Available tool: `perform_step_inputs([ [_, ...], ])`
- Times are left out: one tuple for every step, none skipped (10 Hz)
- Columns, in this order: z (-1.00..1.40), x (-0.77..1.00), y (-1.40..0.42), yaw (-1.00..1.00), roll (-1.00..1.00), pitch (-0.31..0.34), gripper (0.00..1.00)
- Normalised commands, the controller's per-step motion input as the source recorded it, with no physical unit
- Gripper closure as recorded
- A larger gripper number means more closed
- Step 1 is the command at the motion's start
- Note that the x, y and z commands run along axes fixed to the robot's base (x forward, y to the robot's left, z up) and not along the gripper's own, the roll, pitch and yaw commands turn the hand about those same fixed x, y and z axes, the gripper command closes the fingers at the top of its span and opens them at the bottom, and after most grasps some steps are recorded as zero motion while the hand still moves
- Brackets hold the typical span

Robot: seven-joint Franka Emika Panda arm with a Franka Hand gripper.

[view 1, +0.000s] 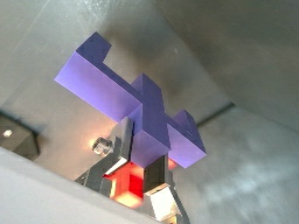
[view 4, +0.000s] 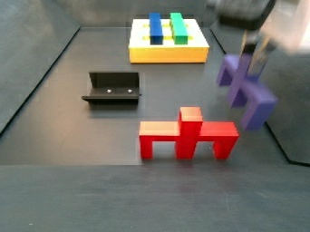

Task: Pick up the purple object. Move up. Move to above the board. Insert the purple object.
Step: Move up, then move to above the board.

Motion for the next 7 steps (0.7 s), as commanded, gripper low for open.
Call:
perform_step_inputs([
  [0.3,0.0,0.02,-0.02,0.03,0.049,1.0],
  [1.4,0.0,0.0,0.0,0.0,0.0,1.0],
  [1.4,-0.03,-0.01,0.0,-0.02,0.023,1.0],
  [1.4,-0.1,-0.03,0.0,-0.01,0.019,1.0],
  [0.94,-0.04,-0.01,0.01,0.02,0.006,1.0],
  [0.69,0.02,-0.01,0.0,0.01,0.041,1.0],
  [0.38,0.07,0.01,0.0,-0.01,0.107,1.0],
])
